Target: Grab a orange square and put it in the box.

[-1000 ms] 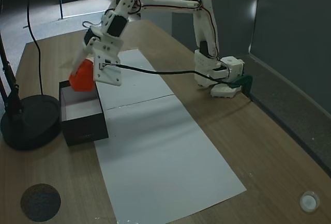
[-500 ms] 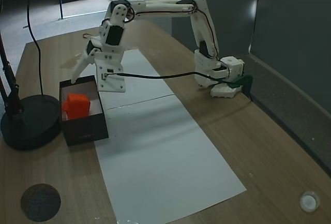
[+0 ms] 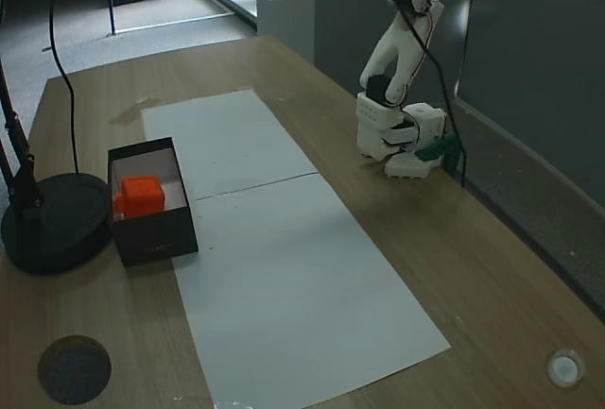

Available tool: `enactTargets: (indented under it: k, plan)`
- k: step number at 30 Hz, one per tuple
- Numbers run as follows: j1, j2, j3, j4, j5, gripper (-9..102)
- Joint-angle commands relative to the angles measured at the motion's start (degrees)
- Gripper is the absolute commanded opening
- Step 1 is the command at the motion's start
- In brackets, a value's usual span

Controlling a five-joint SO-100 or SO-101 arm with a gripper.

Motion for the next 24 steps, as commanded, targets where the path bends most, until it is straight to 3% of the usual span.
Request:
enactTargets:
  k: [1,10,15,20,24]
  plan:
    - [1.7,11.5,6.2,-0.1,0.2,0]
    - [6.6,42.3,36.7,-4.2,-0.1,0]
    - [6.6,57.6,53.7,-9.6,-7.0,0]
    - [6.7,70.8,64.6,-14.2,-10.2,0]
    - [6.7,71.7,68.9,-16.3,-9.8,0]
